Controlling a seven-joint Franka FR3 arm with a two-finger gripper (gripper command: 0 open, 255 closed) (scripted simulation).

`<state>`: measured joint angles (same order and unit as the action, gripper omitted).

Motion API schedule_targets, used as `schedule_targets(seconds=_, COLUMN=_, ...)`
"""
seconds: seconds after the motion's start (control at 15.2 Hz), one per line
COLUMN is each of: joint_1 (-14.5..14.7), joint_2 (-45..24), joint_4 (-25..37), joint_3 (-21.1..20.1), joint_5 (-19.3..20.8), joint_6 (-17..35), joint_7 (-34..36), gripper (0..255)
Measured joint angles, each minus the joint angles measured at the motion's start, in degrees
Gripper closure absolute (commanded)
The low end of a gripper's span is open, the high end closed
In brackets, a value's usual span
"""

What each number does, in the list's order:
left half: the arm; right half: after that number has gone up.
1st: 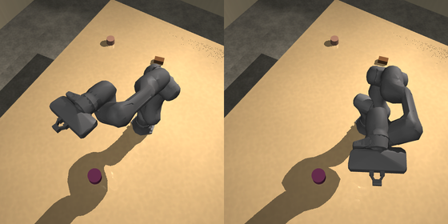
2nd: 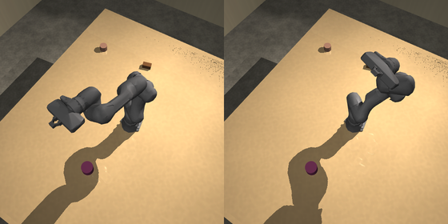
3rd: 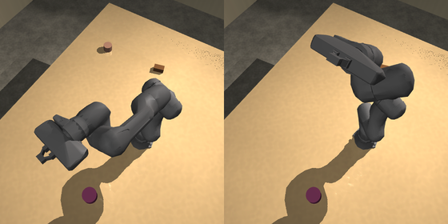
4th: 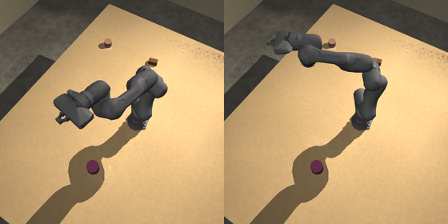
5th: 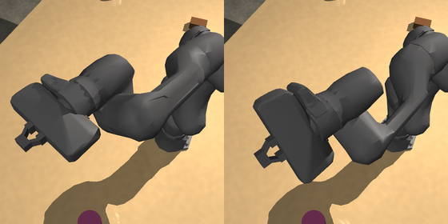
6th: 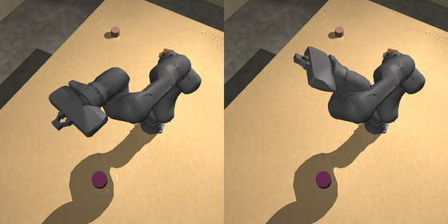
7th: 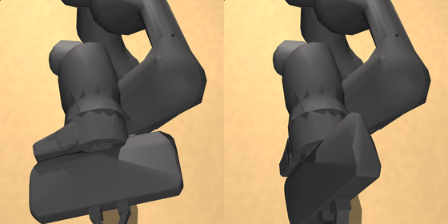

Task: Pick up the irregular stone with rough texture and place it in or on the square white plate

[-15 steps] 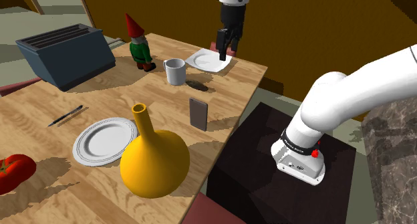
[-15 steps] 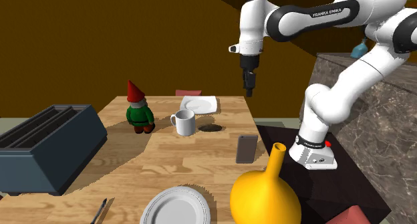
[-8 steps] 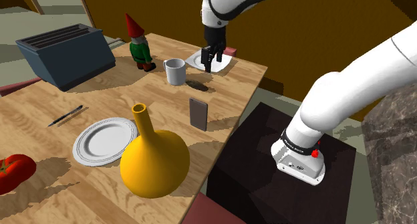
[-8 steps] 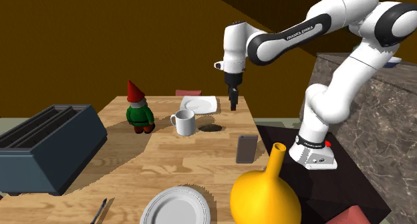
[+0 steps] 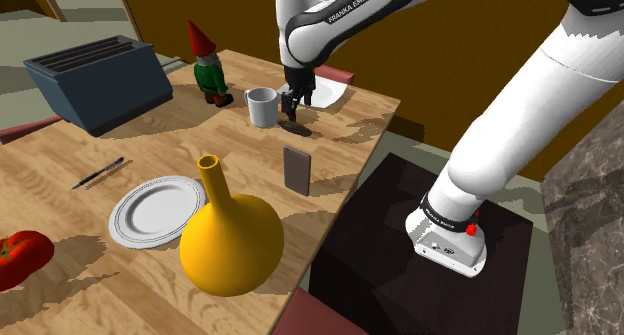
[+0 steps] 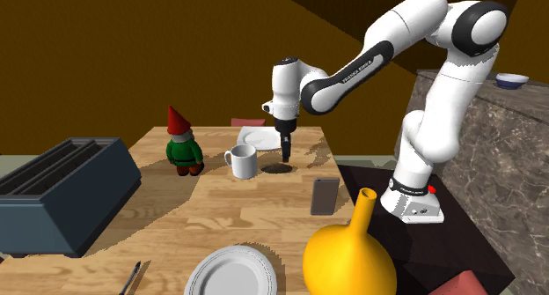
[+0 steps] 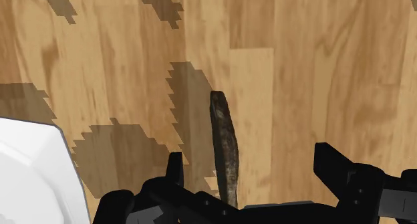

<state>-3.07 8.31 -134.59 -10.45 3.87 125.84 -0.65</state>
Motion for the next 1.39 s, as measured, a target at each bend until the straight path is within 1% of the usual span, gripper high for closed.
schedule_targets(seconds=0.2, joint_1=-0.40, joint_2=-6.63, joint_4=3.01, joint_3=-0.28, joint_5=3.16, joint_6=3.80, joint_7=1.54, gripper=0)
schedule_targets(seconds=0.33, joint_1=-0.51, joint_2=-8.78, joint_4=3.31, joint_3=-0.21, joint_5=4.21, joint_6=5.67, joint_7=2.06, gripper=0)
schedule_targets(seconds=0.73, joint_1=-0.65, joint_2=-11.84, joint_4=1.89, joint_3=0.03, joint_5=5.74, joint_6=10.11, joint_7=3.14, gripper=0)
schedule_targets(seconds=1.12, joint_1=-0.69, joint_2=-12.39, joint_4=1.87, joint_3=0.10, joint_5=5.97, joint_6=10.67, joint_7=3.26, gripper=0)
schedule_targets(seconds=1.19, joint_1=-0.69, joint_2=-12.39, joint_4=1.87, joint_3=0.10, joint_5=5.97, joint_6=10.67, joint_7=3.26, gripper=255)
schedule_targets(seconds=1.39, joint_1=-0.69, joint_2=-12.37, joint_4=1.89, joint_3=0.10, joint_5=5.97, joint_6=10.68, joint_7=3.26, gripper=255)
